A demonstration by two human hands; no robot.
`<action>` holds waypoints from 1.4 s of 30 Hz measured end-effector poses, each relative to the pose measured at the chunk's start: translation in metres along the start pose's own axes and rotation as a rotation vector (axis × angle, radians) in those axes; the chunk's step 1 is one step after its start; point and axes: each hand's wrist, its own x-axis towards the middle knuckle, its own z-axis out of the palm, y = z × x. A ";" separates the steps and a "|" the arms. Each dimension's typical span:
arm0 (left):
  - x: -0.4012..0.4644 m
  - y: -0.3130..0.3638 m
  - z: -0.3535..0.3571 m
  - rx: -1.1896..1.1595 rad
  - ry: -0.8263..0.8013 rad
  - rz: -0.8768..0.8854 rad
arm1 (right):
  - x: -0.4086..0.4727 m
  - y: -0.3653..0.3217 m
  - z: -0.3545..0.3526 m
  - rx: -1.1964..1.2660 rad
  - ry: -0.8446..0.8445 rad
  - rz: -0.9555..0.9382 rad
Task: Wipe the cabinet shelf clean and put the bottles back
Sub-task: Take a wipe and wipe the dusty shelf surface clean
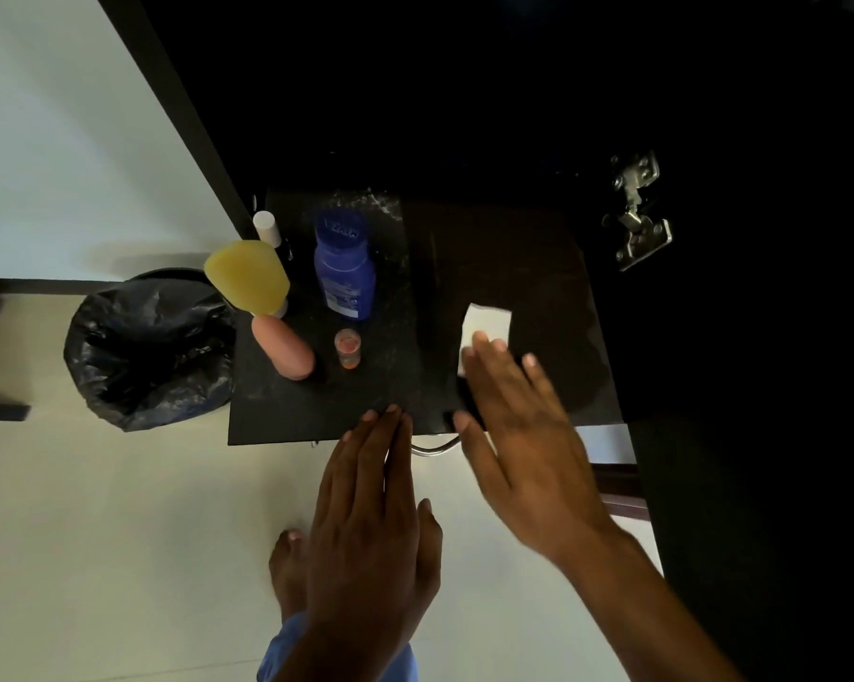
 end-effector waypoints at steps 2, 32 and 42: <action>0.000 0.000 -0.001 0.014 0.012 0.002 | -0.021 0.002 0.004 -0.027 0.023 0.031; 0.001 0.000 -0.003 0.057 -0.042 -0.005 | 0.175 -0.007 -0.022 -0.006 0.020 -0.148; 0.002 -0.004 -0.001 0.027 -0.019 0.034 | 0.011 -0.005 -0.003 0.044 0.017 -0.057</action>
